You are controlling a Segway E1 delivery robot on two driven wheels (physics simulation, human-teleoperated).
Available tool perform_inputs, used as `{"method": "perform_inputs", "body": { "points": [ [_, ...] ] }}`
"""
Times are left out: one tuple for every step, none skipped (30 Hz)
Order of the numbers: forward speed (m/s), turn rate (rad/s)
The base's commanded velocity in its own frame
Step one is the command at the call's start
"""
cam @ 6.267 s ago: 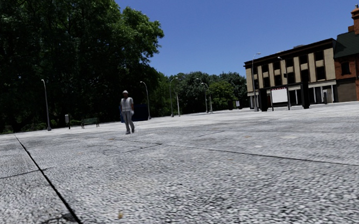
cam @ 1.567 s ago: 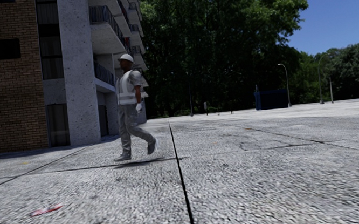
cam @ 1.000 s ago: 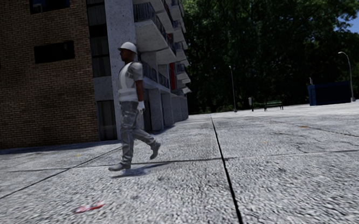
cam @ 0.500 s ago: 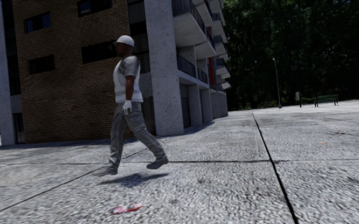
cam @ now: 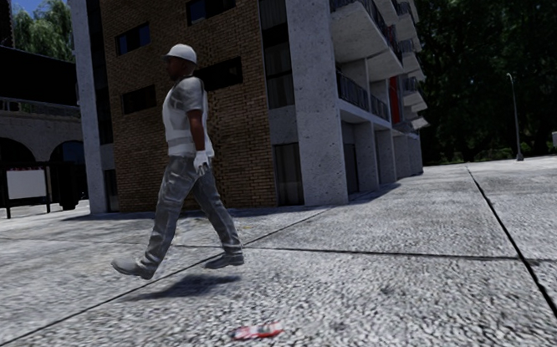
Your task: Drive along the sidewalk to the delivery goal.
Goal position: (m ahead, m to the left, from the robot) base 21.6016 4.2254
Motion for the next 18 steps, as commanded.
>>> {"method": "perform_inputs", "body": {
  "points": [
    [0.49,0.51],
    [0.49,0.51],
    [0.49,0.51],
    [0.49,0.51],
    [0.49,0.51],
    [0.49,0.51],
    [0.49,0.51],
    [0.49,0.51],
    [0.49,0.51],
    [0.49,0.51],
    [0.49,0.51],
    [0.49,0.51],
    [0.49,0.51],
    [0.49,0.51],
    [0.49,0.51],
    [0.49,0.51],
    [0.49,0.51],
    [0.49,0.51]
  ]
}}
